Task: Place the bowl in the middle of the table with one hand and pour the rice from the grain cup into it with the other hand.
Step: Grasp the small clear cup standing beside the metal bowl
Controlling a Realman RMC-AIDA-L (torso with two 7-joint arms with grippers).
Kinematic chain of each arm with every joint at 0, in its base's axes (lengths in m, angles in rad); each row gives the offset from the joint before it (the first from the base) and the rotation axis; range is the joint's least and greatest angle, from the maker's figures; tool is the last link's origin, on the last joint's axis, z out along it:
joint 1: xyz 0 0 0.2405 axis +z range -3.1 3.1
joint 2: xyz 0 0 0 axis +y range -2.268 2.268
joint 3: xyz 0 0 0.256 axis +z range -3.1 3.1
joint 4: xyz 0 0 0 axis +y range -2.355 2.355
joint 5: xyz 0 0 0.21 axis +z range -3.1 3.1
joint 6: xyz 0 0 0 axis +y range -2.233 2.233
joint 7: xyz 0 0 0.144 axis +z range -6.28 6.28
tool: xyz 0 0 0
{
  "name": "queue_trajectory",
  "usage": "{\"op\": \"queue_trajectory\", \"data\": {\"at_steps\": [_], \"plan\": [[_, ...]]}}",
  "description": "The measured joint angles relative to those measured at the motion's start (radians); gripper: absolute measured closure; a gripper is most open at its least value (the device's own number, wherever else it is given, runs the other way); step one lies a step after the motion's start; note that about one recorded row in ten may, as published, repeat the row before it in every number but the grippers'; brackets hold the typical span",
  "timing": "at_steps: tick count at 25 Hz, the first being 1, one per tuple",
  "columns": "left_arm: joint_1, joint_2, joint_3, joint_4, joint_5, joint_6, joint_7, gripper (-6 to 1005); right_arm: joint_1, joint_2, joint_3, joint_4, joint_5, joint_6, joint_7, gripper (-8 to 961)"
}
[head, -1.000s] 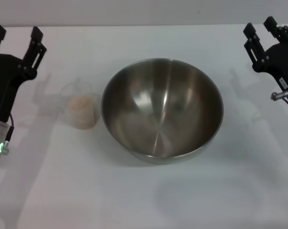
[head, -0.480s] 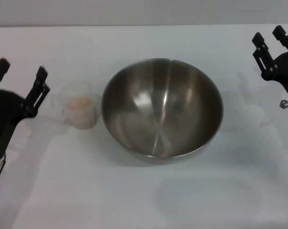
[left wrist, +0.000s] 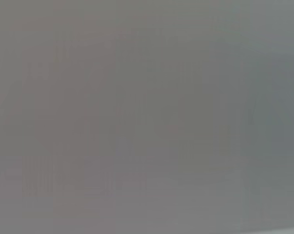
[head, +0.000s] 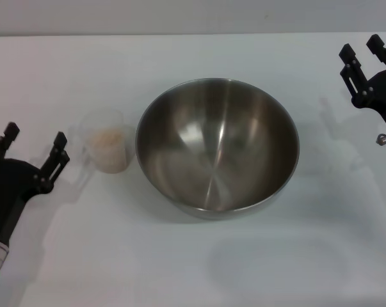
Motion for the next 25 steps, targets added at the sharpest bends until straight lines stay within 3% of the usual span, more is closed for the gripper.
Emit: {"op": "queue_trajectory", "data": {"at_steps": [9, 25], "plan": [[0.002, -0.002, 0.012, -0.018, 0.0, -0.091, 0.022, 161, -0.007, 0.0, 0.0, 0.008, 0.0, -0.017, 0.0, 469], [-0.054, -0.002, -0.007, -0.025, -0.007, -0.179, 0.041, 162, -0.006, 0.0, 0.0, 0.02, 0.003, -0.028, 0.008, 470]]}}
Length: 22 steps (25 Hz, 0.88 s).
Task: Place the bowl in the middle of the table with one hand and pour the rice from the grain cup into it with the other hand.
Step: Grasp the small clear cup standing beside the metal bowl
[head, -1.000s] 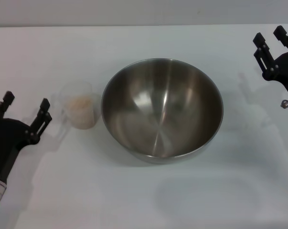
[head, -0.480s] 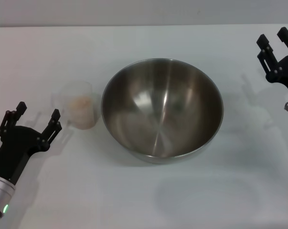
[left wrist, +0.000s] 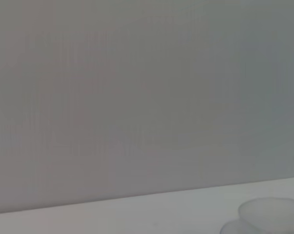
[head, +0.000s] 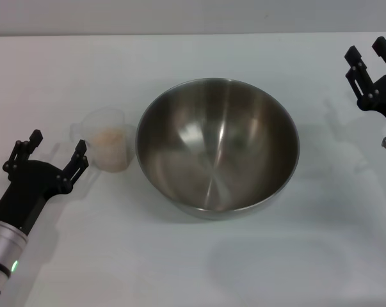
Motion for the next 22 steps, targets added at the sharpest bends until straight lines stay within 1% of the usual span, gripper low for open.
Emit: {"op": "queue_trajectory", "data": {"at_steps": [11, 22], "plan": [[-0.028, 0.003, -0.04, 0.014, 0.0, -0.046, 0.0, 163, 0.0, 0.0, 0.002, -0.001, 0.005, 0.0, 0.002, 470], [-0.052, 0.003, -0.041, 0.021, 0.0, -0.07, 0.0, 164, 0.001, 0.0, 0.003, -0.006, 0.008, 0.001, 0.007, 470]]}}
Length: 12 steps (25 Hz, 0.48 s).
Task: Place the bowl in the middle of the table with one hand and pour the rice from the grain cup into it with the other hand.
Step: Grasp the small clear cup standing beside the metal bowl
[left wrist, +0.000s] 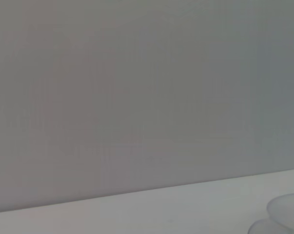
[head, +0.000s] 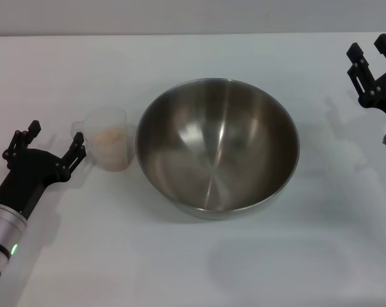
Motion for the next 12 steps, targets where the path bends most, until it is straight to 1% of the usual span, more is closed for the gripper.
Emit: {"op": "queue_trajectory", "data": {"at_steps": [5, 11, 12], "plan": [[-0.009, 0.0, -0.021, 0.0, 0.0, -0.016, 0.001, 164, 0.0, 0.0, 0.0, -0.001, 0.0, 0.0, 0.01, 470], [-0.012, 0.0, -0.023, 0.0, 0.0, -0.02, 0.005, 164, 0.002, 0.0, 0.0, -0.001, 0.0, 0.0, 0.01, 470], [-0.022, -0.001, -0.024, 0.0, 0.0, -0.031, 0.01, 164, 0.003, 0.0, 0.0, -0.001, 0.0, 0.0, 0.01, 470]]}}
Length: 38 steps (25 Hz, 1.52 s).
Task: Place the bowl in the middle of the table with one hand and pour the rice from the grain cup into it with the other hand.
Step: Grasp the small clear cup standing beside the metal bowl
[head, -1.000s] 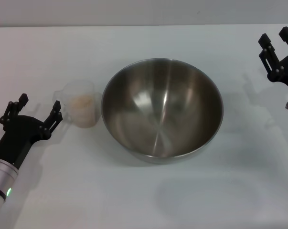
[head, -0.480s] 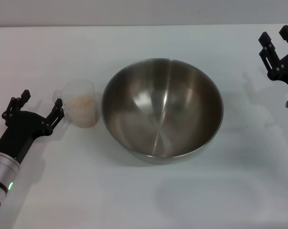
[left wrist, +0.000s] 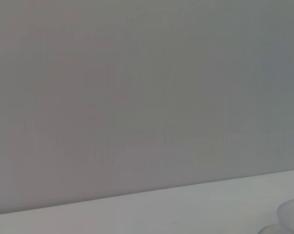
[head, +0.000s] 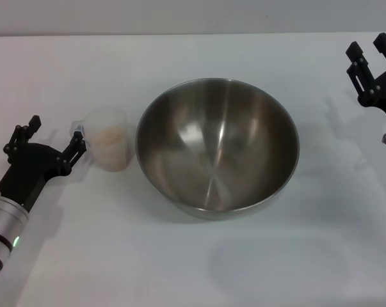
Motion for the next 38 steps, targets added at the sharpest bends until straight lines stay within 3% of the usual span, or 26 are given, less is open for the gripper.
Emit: {"op": "queue_trajectory", "data": {"at_steps": [8, 16, 26, 32, 38], "plan": [[-0.003, -0.002, 0.001, -0.011, 0.001, -0.002, 0.001, 165, 0.001, 0.0, 0.0, 0.0, 0.0, 0.0, 0.0, 470], [-0.004, -0.002, 0.007, -0.014, 0.005, -0.001, 0.001, 353, 0.002, 0.0, 0.0, -0.002, 0.0, 0.0, 0.0, 470], [-0.003, -0.002, 0.008, -0.014, 0.006, 0.004, 0.0, 803, 0.002, 0.0, 0.0, -0.003, 0.0, 0.0, 0.0, 470], [-0.002, -0.002, 0.006, -0.024, 0.006, 0.005, 0.006, 968, 0.001, 0.0, 0.0, -0.003, 0.0, 0.0, 0.0, 470], [-0.001, -0.002, -0.007, -0.05, 0.001, 0.07, 0.102, 967, -0.003, 0.001, 0.0, -0.003, 0.0, -0.013, 0.0, 474]]}}
